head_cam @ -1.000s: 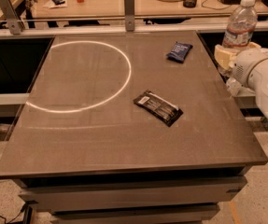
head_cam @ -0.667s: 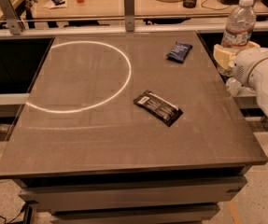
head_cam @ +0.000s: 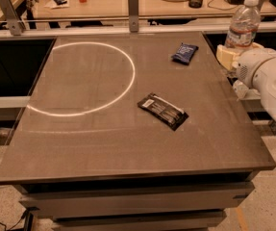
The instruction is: Move water bottle near rxbar blueberry
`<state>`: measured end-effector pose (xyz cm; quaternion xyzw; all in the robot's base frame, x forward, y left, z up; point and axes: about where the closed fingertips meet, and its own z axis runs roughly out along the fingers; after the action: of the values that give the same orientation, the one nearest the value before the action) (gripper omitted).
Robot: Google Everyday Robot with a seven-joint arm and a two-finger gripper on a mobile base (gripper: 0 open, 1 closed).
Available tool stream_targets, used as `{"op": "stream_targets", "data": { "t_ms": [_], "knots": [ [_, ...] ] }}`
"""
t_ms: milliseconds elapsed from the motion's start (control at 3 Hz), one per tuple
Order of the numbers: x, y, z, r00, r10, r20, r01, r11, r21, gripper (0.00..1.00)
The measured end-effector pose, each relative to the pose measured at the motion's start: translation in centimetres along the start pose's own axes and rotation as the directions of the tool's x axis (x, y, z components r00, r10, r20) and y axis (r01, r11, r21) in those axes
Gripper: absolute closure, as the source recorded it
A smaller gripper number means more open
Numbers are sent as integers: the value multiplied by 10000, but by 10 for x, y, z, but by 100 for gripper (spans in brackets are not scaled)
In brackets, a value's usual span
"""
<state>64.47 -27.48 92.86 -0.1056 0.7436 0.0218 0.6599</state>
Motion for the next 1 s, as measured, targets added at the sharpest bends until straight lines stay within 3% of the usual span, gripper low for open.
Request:
{"op": "stream_targets", "data": {
  "t_ms": [1000],
  "knots": [
    [-2, 22, 48, 9982, 607, 9, -605, 9953, -759, 100]
  ]
}}
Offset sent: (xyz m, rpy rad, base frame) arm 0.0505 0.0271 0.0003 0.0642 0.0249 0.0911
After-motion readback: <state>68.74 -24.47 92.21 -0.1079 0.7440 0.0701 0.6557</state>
